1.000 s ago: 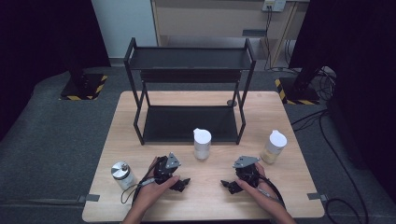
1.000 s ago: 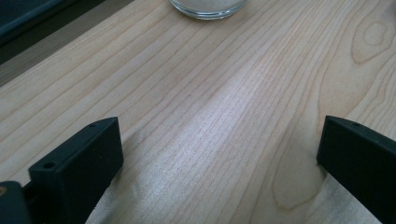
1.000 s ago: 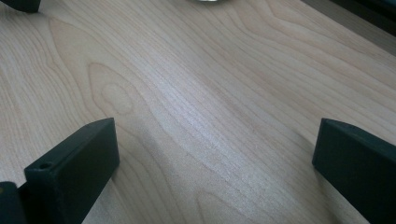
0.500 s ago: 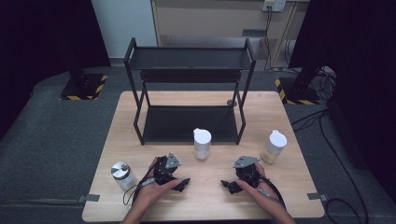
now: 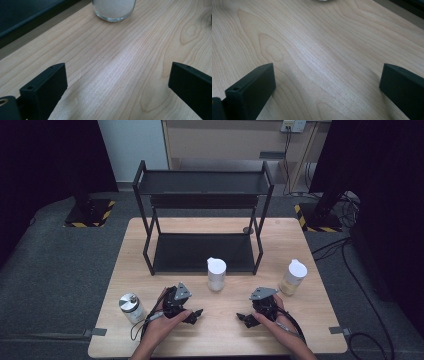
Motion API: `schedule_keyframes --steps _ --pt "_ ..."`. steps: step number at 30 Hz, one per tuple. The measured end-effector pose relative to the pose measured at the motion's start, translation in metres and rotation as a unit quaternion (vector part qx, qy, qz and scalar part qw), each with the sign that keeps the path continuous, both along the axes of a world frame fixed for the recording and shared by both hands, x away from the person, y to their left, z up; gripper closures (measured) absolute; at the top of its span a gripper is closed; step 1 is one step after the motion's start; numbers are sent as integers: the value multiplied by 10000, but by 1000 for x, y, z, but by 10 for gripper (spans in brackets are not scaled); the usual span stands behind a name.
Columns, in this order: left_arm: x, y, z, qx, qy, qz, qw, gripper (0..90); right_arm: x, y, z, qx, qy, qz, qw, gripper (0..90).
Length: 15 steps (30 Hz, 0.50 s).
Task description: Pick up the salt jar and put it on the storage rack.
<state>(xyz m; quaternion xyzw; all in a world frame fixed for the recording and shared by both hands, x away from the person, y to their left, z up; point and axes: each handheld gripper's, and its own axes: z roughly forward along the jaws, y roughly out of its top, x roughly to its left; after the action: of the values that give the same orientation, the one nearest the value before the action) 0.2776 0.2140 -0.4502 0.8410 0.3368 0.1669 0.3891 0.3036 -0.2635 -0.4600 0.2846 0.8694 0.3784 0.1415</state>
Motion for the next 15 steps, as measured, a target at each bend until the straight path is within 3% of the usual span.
schedule_keyframes --steps 15 --pt "-28 12 18 -326 -454 53 9984 14 -1 0 0 0 -2 -15 10000 11"
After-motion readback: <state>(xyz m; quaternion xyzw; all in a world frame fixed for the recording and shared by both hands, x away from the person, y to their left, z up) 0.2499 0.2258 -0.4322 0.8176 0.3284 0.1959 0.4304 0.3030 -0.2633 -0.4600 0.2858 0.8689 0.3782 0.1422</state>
